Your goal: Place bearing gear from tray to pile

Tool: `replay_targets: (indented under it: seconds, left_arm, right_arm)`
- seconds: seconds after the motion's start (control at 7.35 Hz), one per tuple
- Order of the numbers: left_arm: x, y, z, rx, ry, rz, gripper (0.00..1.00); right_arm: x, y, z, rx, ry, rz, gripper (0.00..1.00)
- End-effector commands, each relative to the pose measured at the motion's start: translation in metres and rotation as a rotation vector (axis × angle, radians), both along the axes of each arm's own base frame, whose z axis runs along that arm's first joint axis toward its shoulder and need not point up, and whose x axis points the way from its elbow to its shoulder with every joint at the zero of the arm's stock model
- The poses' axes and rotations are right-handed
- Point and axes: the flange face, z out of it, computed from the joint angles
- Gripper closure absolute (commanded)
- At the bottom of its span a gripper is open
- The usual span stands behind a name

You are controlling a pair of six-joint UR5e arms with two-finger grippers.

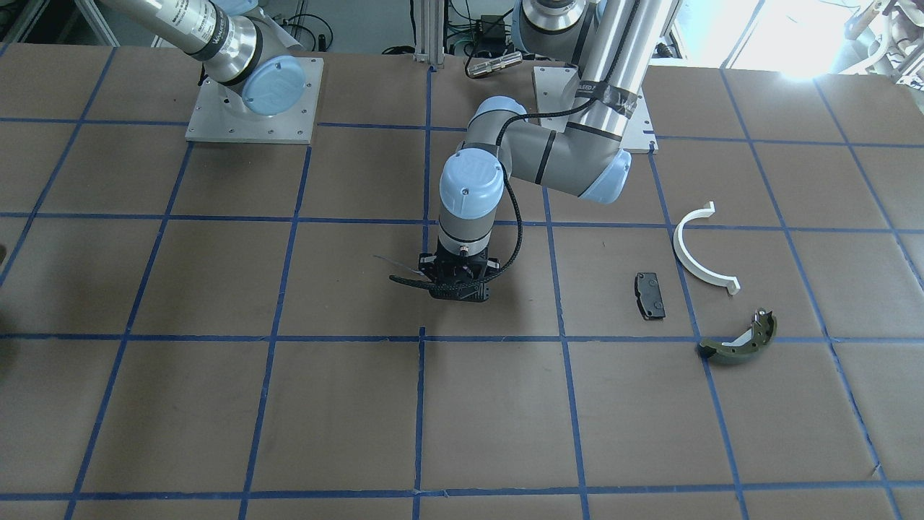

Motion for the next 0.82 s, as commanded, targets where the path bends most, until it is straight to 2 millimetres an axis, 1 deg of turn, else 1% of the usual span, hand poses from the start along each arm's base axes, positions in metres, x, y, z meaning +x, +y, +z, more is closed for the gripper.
replay_targets:
  seconds: [0.0, 0.14, 0.27, 0.41, 0.54, 0.68]
  left_arm:
    - [0.014, -0.022, 0.030, -0.051, 0.018, 0.015, 0.93]
    - [0.039, -0.042, 0.049, -0.059, 0.025, 0.006, 0.92]
    - [0.085, -0.061, 0.060, -0.032, 0.015, -0.047, 0.92]
    - [0.137, -0.076, 0.073, -0.035, 0.018, -0.066, 0.92]
    - [0.181, -0.085, 0.078, -0.038, 0.017, -0.089, 0.92]
    - [0.223, -0.092, 0.081, -0.041, 0.007, -0.082, 0.92]
  right_arm:
    - [-0.008, 0.000, -0.012, -0.006, -0.010, 0.011, 0.00]
    - [-0.007, -0.002, -0.017, -0.001, -0.016, 0.006, 0.01]
    - [-0.004, -0.004, -0.024, 0.002, -0.020, -0.009, 0.02]
    - [0.004, -0.007, -0.032, 0.014, -0.031, -0.024, 0.03]
    - [0.011, -0.009, -0.036, 0.026, -0.034, -0.018, 0.06]
    - [0.012, -0.010, -0.037, 0.023, -0.027, -0.015, 0.21]
